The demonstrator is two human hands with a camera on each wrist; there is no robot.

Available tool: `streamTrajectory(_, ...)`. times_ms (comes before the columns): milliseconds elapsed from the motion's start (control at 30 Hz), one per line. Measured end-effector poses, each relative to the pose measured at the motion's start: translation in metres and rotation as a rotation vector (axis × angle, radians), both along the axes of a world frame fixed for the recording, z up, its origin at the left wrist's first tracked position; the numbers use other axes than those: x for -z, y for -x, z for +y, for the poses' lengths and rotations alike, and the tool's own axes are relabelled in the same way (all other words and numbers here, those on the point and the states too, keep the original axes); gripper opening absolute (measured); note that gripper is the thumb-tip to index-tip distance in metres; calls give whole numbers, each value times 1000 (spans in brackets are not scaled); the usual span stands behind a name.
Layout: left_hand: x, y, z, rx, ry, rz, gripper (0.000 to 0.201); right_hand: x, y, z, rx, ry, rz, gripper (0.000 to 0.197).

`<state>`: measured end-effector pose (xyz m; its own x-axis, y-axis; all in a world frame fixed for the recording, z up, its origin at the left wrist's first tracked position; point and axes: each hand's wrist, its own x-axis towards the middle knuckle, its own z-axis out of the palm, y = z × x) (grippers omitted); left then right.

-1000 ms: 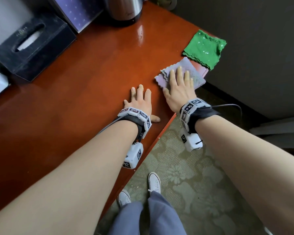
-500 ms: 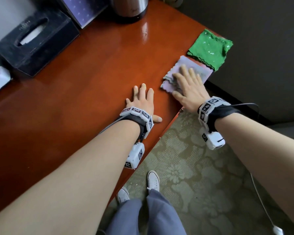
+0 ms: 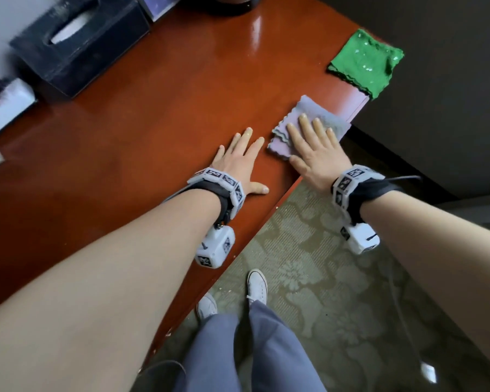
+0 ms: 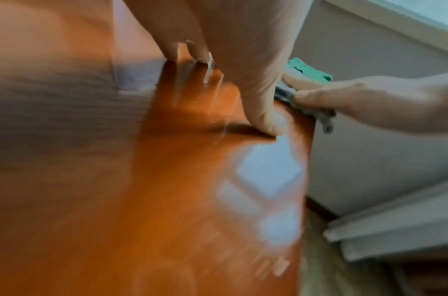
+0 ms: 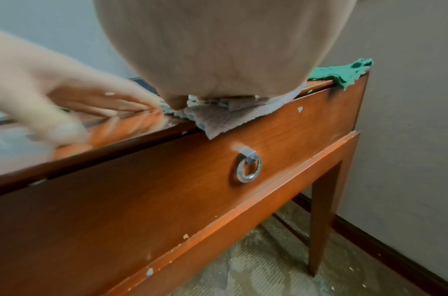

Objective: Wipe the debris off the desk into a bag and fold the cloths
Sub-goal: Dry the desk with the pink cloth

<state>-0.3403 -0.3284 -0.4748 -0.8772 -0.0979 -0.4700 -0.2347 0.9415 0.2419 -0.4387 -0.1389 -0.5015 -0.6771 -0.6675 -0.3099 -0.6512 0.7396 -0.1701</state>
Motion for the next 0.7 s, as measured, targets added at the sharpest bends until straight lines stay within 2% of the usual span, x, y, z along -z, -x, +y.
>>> streamTrajectory(100, -4, -49, -33, 45, 71, -46, 106, 1, -6, -8, 124, 37, -12, 64)
streamTrajectory(200, -6, -99, -68, -66, 97, -78, 103, 0, -48, -37, 223, 50, -49, 68)
streamTrajectory(300, -1, -129, -83, -194, 108, -89, 102, 0, -114, -57, 34, 58, -33, 72)
streamTrajectory(400, 5, -135, -76, -263, 88, -78, 99, 1, -161, -60, -184, 64, -19, 73)
streamTrajectory(533, 4, -132, -69, -311, 50, -85, 98, 2, -136, -49, -286, 76, -29, 65)
streamTrajectory(567, 3, -133, -68, -319, 40, -90, 97, 3, -124, -46, -247, 76, -28, 63)
streamTrajectory(700, 3, -140, -58, -365, 15, -70, 90, 2, -80, -36, 92, 65, -5, 62)
